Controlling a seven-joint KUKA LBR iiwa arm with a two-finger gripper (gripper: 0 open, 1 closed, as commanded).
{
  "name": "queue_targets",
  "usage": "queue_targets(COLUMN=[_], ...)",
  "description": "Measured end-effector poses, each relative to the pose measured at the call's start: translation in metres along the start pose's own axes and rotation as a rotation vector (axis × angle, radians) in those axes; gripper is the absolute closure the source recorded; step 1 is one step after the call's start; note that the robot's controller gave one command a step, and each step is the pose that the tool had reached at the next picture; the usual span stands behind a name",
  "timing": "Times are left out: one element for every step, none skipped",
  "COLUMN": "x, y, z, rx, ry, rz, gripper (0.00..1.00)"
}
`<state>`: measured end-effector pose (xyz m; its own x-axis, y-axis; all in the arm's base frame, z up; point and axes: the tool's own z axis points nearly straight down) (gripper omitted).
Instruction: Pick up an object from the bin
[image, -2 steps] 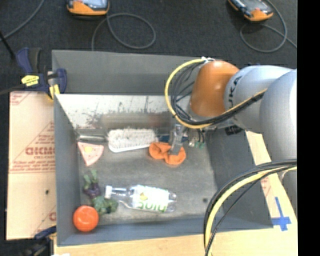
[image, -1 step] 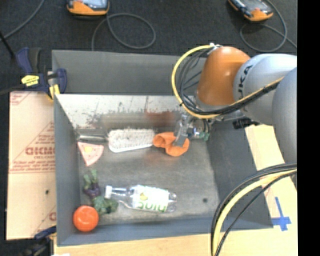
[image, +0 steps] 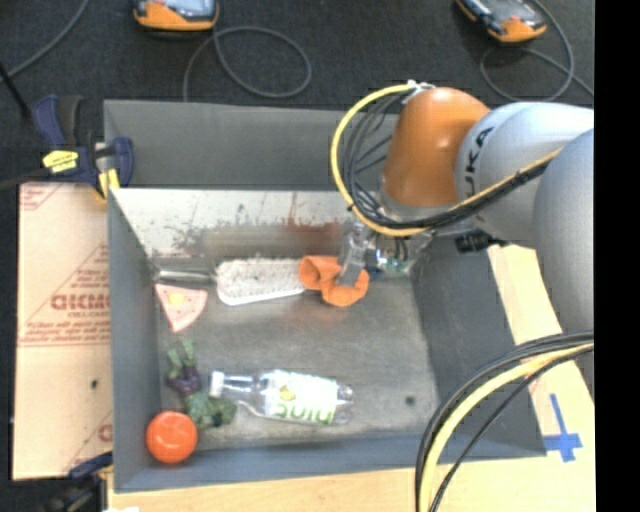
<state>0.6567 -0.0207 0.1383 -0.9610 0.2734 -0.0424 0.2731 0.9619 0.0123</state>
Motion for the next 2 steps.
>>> queue_targets(x=[0.006,0.003], y=[0.004,0.020], z=[-0.033,-0.027], rx=[0.004,-0.003], ry=[0.023,-0.009], rz=[0.019,0.006], gripper=[1.00,1.00])
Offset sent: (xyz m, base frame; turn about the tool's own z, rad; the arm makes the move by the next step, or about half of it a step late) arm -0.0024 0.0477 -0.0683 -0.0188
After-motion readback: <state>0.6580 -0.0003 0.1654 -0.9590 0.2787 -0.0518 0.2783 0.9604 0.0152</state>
